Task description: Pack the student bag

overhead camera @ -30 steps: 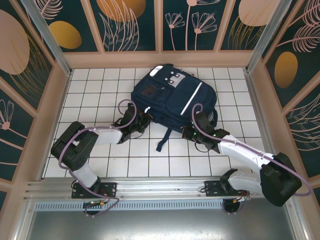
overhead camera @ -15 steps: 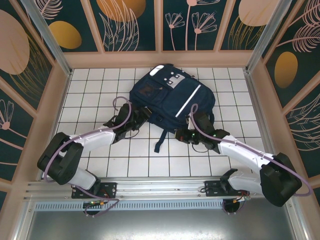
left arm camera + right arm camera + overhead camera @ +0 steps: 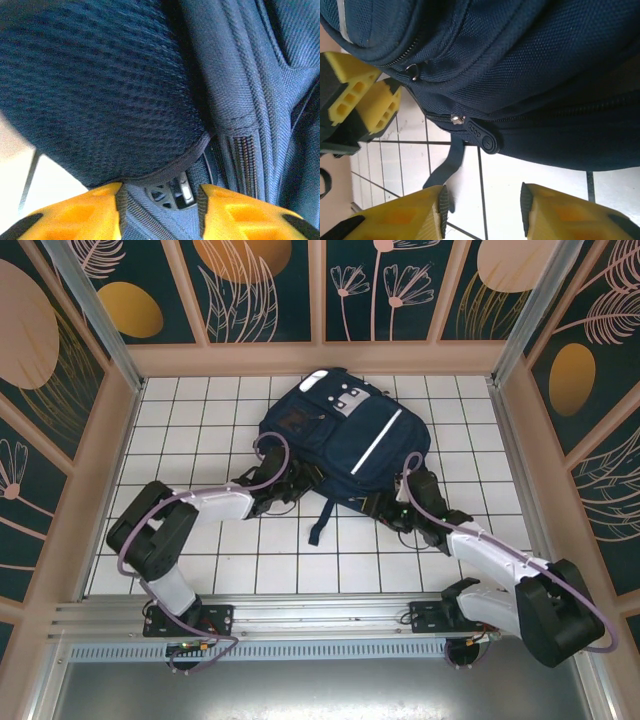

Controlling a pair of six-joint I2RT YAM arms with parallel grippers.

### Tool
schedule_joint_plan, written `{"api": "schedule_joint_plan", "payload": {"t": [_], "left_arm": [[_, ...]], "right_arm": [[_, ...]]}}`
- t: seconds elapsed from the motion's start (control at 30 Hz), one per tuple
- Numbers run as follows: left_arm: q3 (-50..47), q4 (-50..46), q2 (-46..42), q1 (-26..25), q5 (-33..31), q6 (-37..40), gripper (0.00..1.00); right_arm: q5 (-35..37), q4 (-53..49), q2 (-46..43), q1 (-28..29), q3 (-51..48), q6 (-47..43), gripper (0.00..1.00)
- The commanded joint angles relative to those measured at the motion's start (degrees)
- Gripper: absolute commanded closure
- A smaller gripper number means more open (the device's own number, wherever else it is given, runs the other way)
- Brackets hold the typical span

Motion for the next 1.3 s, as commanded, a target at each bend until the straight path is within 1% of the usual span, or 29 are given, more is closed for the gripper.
{"api": "schedule_joint_plan", "payload": {"t": [0.0,0.13,0.3,0.43,0.73,1.07,1.27], "left_arm": [[2.58,1.87,2.79,-0.52,2.32,0.83,0.60],[2.88,2.53,4.20,-0.67,2.67,0.59,0.63],[2.57,3.29,5.14,-0.73,3.22,0.26,0.66],[2.53,3.58,5.75,-0.71,3.37,0.23,0.66],[2.44,4.73,7.07,-0.76,4.20,-0.22,0.68],[1.32,6.01,7.97,-1.04,4.85,-0.85,0.72],[0.12,7.87,9.34,-1.57,5.70,-1.93,0.73]], "right_arm": [[-4.86,8.63,-0.29,-1.26,-2.23,2.67,0.59],[-6.50,12.46,2.83,-1.60,-3.22,3.68,0.63],[-6.88,15.86,6.83,-1.63,-3.10,3.78,0.65],[-5.92,16.23,9.53,-1.69,-2.73,3.26,0.65],[-4.42,17.08,10.77,-1.71,-3.76,2.90,0.63],[-4.24,19.88,16.72,-1.06,-0.15,3.64,0.63],[-3.06,19.27,17.75,0.15,2.52,3.69,0.68]]}}
